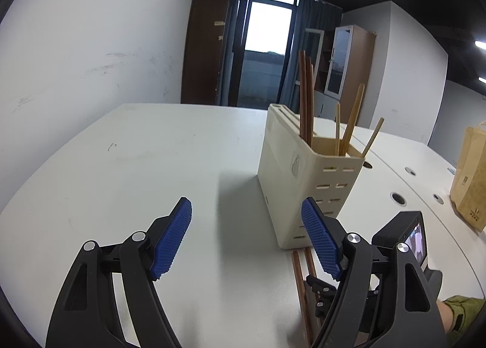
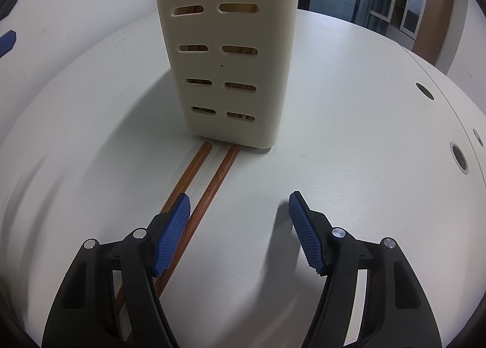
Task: Organize utensils
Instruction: 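Close the right tool on a dark chopstick while the left tool closes on another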
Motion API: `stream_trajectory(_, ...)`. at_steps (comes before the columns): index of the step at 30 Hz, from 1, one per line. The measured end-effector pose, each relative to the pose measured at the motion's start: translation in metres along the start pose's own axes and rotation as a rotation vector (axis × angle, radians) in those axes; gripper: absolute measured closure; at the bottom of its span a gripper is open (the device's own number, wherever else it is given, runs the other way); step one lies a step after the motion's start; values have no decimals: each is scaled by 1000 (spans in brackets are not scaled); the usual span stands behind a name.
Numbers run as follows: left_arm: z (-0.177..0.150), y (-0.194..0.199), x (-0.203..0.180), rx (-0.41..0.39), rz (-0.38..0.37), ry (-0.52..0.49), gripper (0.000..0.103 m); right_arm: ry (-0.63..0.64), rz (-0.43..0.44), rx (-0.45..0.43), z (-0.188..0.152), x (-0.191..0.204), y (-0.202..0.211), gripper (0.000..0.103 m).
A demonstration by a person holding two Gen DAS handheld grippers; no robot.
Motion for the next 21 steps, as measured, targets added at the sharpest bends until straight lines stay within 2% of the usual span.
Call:
stream_trajectory(1,-2,-3,-1,17,1,-4,29,1,5,3,-1,-2,0,40)
stream_trajectory(3,-6,-9,-1,44,12,-8,29,-3,9,8,3,-6,1,54)
stream_trajectory(4,-9,-12,-1,61,14,-14,29,-7,11,12,14,-12,-3,57)
stream_trajectory(8,-18,-21,-5,113,0,-20,29,21,19,14,14,-13,-2,66)
stream_trajectory(10,-24,-27,-9,143,-5,-34,29,20,13,13,13,-16,-1,75)
stream_trajectory(11,-27,-30,-11,157,-6,-40,29,13,4,11,15,-22,-2,85)
stream_trajectory(21,-74,-71,-39,365,-65,-94,40,-14,27,25,14,-42,-2,95)
Point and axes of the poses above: each gripper's, at about its wrist camera, not at the fingertips, and y roughly against the way its jaws point, x to its left, z to its top, the point moved 8 cm from there along -y, roughly the way its jaws point, and after that the axes turned 3 degrees about -y, right-handed, at the moved point
